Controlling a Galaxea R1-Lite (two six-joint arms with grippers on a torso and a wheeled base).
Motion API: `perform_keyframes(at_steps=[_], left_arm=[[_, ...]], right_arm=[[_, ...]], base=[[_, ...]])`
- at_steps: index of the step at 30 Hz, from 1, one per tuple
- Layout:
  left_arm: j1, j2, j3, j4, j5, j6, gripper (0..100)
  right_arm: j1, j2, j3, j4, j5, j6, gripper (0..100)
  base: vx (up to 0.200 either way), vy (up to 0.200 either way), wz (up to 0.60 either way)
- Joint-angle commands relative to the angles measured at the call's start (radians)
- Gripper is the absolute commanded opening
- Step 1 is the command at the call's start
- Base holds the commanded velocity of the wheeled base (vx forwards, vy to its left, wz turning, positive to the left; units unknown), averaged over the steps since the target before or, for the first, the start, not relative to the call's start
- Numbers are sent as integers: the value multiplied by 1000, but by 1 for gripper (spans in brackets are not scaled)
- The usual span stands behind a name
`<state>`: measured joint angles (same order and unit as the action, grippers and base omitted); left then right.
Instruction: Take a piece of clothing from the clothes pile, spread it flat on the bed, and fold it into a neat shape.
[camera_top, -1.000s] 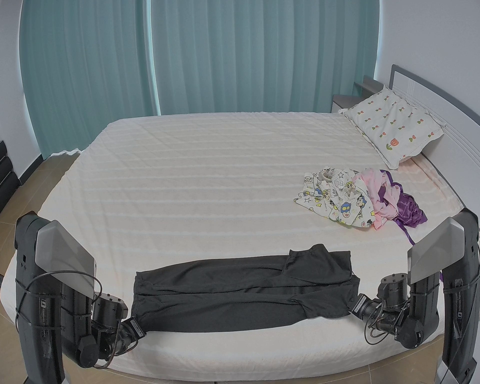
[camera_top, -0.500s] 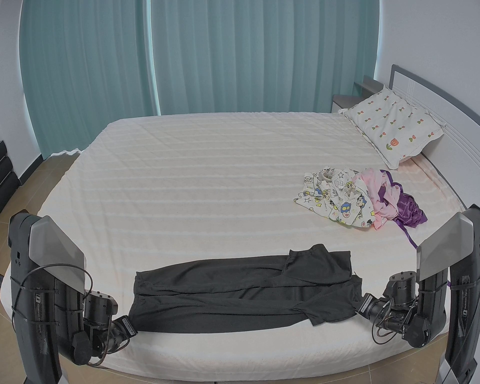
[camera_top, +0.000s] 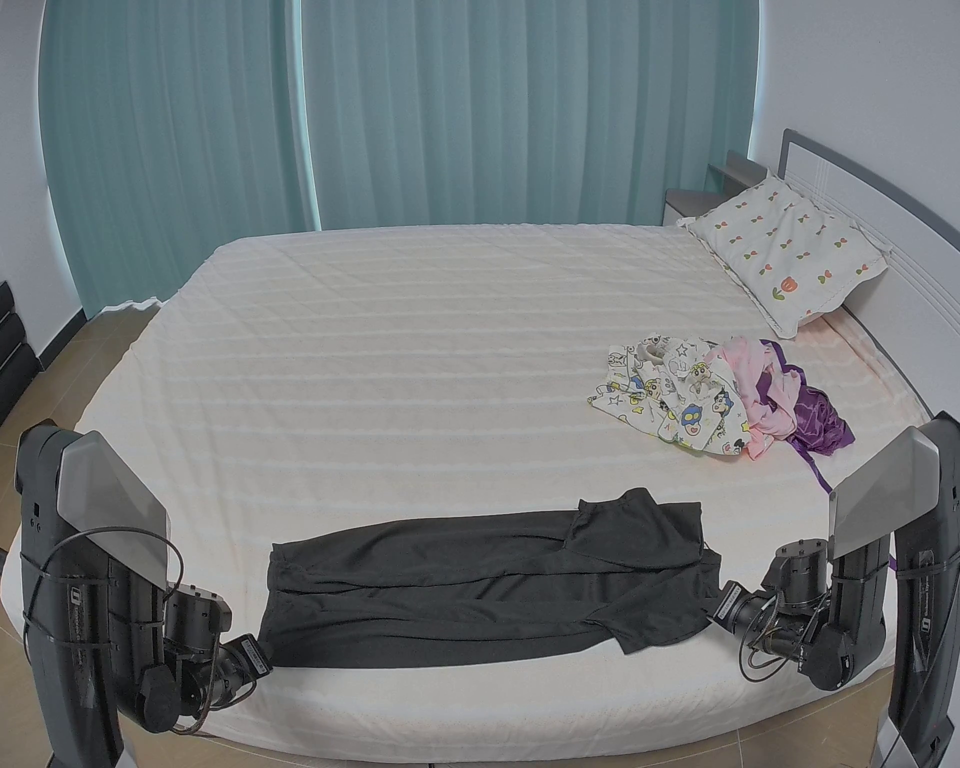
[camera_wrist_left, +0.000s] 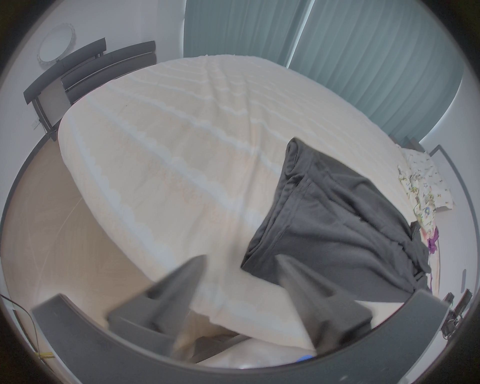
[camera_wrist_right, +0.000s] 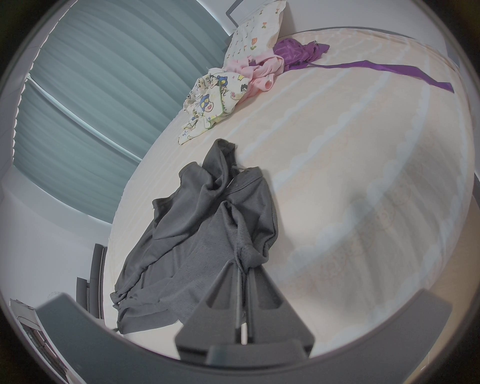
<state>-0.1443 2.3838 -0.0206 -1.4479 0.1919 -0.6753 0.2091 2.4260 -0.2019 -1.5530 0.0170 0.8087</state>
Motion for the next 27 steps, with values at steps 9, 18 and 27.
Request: perform_keyframes(at_steps=[9, 18, 27], left_arm=[[72, -195, -30, -75, -132, -3, 100], [61, -58, -254, 21, -200, 111, 100], [6, -8, -298, 70, -227, 126, 100]], right_arm=[[-4, -41, -1, -10, 14, 17, 100], [-36, -87, -1, -10, 12, 49, 100], [-47, -84, -7, -10, 9, 41, 100]], base=[[0, 0, 0], [0, 0, 0], [0, 0, 0]])
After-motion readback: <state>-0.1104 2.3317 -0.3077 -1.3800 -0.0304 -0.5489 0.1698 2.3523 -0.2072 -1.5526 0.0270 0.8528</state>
